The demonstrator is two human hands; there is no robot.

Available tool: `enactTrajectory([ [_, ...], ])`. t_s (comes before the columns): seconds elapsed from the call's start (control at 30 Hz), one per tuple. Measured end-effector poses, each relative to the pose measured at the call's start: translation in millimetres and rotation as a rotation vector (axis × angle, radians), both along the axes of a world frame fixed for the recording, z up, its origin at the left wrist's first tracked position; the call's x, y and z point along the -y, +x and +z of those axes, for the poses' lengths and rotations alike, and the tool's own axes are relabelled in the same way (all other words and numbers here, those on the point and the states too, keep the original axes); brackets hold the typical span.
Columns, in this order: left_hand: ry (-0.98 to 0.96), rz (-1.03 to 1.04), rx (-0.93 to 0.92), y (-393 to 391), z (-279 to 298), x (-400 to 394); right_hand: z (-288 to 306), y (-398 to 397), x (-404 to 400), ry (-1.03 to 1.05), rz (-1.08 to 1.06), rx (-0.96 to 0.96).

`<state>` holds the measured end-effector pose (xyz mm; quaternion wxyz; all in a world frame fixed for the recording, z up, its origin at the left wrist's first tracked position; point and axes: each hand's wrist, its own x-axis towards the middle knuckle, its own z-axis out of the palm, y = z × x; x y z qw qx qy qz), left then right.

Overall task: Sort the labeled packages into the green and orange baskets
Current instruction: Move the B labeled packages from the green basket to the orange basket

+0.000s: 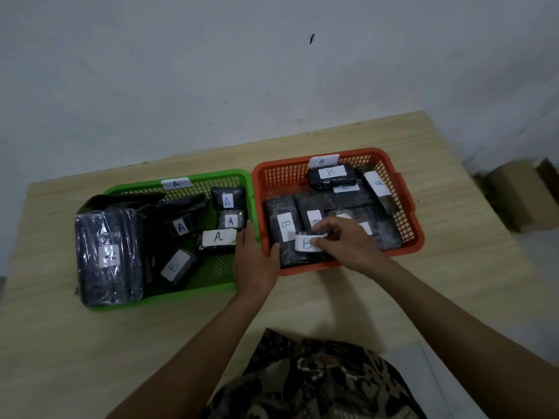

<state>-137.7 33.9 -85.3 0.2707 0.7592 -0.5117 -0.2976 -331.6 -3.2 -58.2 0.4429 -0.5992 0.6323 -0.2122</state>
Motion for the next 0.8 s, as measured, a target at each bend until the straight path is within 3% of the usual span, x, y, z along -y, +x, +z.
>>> enactTrajectory([
  [0.33,0.019,0.012,-0.105,10,-7,-9,-25,31,-9,-0.11,0.301,-0.186],
  [0.5,0.008,-0.015,-0.128,23,-2,-9,-25,38,-7,-0.249,0.272,-0.254],
  [0.63,-0.117,0.061,-0.049,58,11,-14,-9,66,5,-0.346,0.299,-0.193],
  [0.8,-0.356,0.179,0.077,135,39,-22,11,143,14,-0.322,0.409,-0.079],
])
